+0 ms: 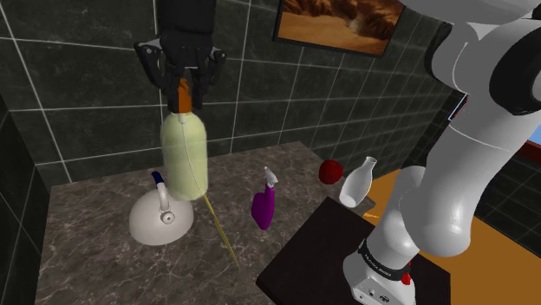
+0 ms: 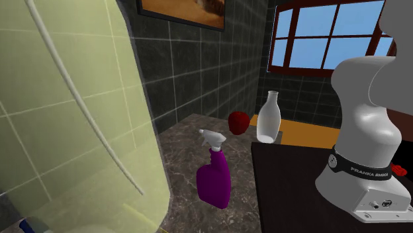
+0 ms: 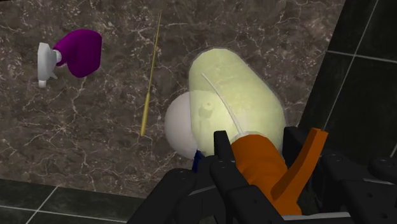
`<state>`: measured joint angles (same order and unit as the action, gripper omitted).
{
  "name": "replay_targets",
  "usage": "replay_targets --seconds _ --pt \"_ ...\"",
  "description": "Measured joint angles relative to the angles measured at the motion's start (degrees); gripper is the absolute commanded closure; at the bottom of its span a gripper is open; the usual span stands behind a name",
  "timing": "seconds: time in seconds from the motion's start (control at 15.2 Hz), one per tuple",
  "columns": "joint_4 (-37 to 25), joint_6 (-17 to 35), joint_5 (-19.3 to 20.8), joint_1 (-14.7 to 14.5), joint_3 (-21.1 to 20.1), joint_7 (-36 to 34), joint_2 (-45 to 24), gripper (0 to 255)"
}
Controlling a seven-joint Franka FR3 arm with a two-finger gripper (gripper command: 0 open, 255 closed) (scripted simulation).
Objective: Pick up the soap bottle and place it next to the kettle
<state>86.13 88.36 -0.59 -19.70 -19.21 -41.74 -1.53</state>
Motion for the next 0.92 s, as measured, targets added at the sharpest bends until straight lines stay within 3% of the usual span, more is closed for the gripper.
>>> replay_targets --seconds 0.07,0.26,0.92 --pt "-2.51 -0.53 0.75 -0.92 -0.82 -1.63 -2.07 255" --pt "-1.81 1.1 1.11 -1.5 -1.27 -2.73 -3.06 255" --pt "8.17 9.36 0.46 -1.22 -1.12 -2.38 -1.25 255"
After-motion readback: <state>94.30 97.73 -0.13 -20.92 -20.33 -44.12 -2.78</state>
